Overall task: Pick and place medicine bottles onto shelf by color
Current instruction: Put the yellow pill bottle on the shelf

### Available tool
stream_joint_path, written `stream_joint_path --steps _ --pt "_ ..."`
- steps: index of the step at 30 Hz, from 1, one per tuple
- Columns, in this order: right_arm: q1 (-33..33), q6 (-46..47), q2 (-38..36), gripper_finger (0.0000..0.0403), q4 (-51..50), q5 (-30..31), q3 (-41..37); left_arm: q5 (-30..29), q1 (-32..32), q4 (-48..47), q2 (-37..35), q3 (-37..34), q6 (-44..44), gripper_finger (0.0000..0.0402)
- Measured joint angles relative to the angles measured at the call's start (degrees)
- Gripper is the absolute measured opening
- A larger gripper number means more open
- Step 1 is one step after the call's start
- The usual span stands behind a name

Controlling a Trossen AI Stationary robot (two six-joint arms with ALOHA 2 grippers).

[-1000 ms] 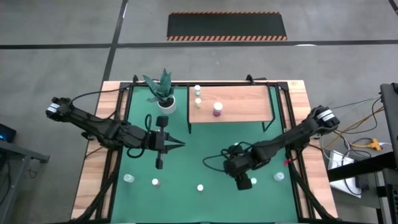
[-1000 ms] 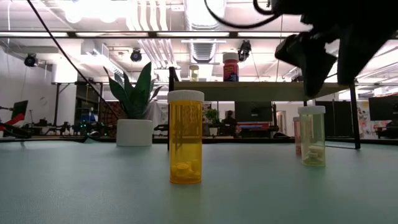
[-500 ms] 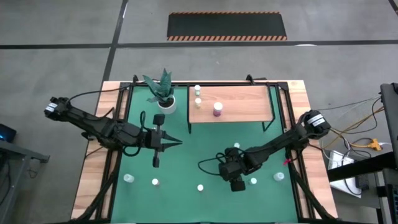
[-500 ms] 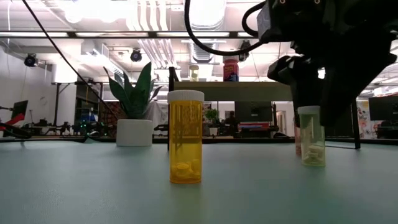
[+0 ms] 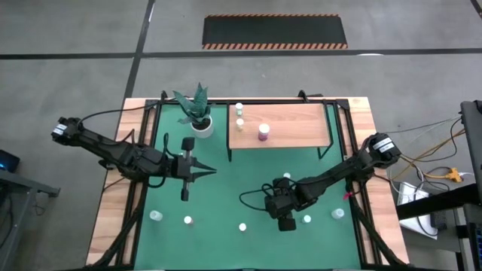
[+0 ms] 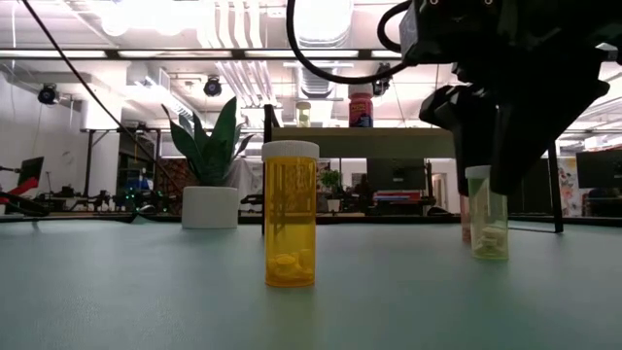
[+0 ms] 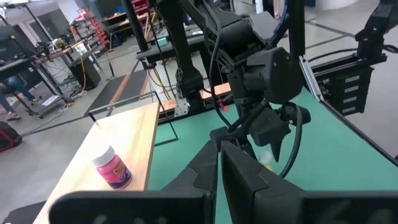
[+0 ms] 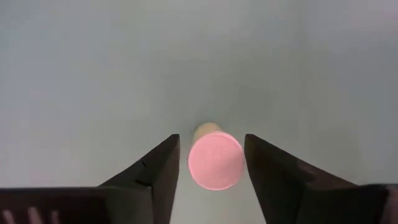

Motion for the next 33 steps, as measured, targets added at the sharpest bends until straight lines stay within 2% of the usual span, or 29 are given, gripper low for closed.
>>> stream_joint_path --steps 5,8,11,17,27,33 --pt "0.1 0.0 0.0 0.0115 0.0 -0.2 0.0 0.0 0.0 0.2 -0.6 -1.1 0.8 0.0004" --pt "0.2 0.1 0.0 0.0097 0.0 -0.6 0.0 0.0 0.0 0.2 -0.6 -1.1 0.8 0.0004" --pt "0.2 0.9 0.0 0.0099 -0.3 -0.6 0.4 0.0 0.0 0.2 -0.5 -1.1 0.8 0.0004" --pt "0.2 3.6 0.0 0.0128 -4.0 -0.6 5.5 0.0 -0.2 0.4 -0.5 -2.1 0.8 0.0004" --pt "-0.3 6.0 -0.1 0.0114 -11.5 0.0 22.9 0.0 -0.3 6.3 -2.4 -7.6 1.3 0.0004" --pt "-4.7 5.4 -0.1 0.0114 -14.8 0.4 32.2 0.0 -0.3 7.3 -7.0 -10.3 1.3 0.0004"
